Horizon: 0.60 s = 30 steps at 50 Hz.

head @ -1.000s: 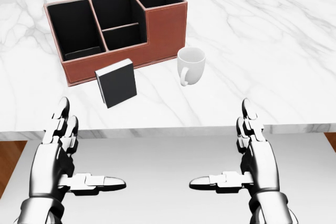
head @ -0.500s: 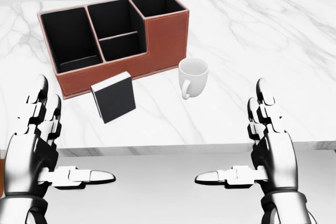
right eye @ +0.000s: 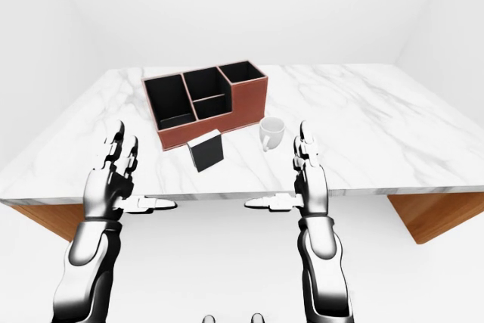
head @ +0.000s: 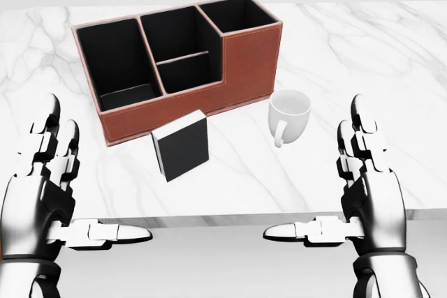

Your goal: Pick up the book and place it in the front compartment of the caddy.

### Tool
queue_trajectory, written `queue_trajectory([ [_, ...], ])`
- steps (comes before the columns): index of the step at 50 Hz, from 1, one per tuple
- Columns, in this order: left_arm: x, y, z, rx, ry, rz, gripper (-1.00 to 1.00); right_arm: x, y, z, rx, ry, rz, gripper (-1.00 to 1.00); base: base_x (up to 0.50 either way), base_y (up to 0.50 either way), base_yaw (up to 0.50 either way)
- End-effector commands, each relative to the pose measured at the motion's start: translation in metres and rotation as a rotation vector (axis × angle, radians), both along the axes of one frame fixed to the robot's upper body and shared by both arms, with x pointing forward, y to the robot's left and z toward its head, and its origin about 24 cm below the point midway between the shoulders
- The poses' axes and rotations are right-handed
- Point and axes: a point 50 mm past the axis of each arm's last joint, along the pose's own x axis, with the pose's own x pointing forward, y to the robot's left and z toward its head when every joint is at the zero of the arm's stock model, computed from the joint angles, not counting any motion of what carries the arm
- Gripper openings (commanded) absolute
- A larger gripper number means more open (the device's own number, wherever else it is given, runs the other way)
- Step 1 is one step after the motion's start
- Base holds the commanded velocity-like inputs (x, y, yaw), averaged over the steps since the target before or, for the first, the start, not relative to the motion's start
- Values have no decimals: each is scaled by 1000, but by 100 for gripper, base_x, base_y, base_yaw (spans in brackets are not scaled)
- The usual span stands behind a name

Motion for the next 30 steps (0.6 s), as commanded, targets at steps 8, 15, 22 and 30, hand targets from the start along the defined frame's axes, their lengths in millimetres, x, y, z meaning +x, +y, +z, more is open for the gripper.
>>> queue_trajectory([
  [8,-2,1,4,3,-15,1,100,0,0,-1,4,3,-4,100,0,50,0],
  [15,-2,1,3,2,-15,0,100,0,1,-2,6,8,0,100,0,50,0],
  [22,-1,1,3,3,-12,1,100,2,2,-5,-12,20,-12,100,0,35,0],
  [30,-2,1,5,2,-21,-1,100,0,4,-2,-16,10,-4,100,0,0,0],
])
